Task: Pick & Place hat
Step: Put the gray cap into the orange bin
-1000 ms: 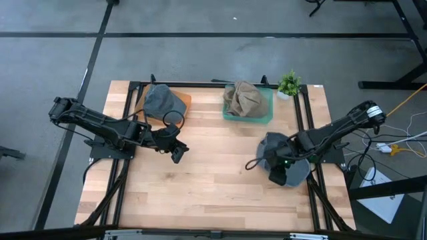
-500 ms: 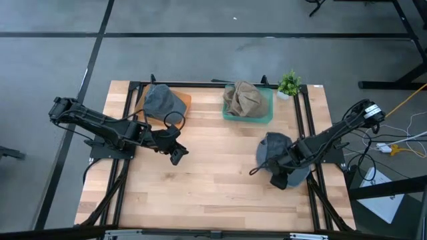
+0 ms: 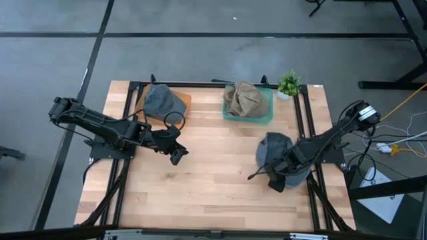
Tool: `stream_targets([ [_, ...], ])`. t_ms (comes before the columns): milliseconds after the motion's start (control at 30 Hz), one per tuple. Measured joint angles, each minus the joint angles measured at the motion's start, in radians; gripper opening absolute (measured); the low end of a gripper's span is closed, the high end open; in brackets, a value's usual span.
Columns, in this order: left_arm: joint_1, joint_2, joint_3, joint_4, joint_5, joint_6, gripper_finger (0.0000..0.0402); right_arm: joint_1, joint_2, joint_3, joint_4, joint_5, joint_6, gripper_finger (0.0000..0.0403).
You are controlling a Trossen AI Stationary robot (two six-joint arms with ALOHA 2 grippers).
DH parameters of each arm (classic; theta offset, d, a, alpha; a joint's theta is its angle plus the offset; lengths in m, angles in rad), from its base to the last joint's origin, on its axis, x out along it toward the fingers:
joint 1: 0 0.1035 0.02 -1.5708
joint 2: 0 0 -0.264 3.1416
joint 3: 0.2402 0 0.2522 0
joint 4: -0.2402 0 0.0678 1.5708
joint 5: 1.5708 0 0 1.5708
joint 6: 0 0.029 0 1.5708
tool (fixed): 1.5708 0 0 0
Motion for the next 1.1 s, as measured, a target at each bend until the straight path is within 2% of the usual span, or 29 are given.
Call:
stream_targets([
  [433,0.0,0.0,0.0,0.0,0.0,0.0,0.0111,0.002,0.154,0.002,-0.001,0.048,0.05,0.018],
  [567,0.0,0.0,0.0,0.0,0.0,0.0,0.0111,0.002,0.155,0.021,-0.02,0.089,0.061,0.0138],
  [767,0.0,0.0,0.0,-0.001,0.0,0.001,0.0111,0.002,0.155,0.093,-0.109,0.175,0.029,0.002],
  [1100,0.0,0.0,0.0,-0.001,0.0,0.002,0.0111,0.001,0.149,0.297,-0.392,0.362,-0.028,0.0007],
])
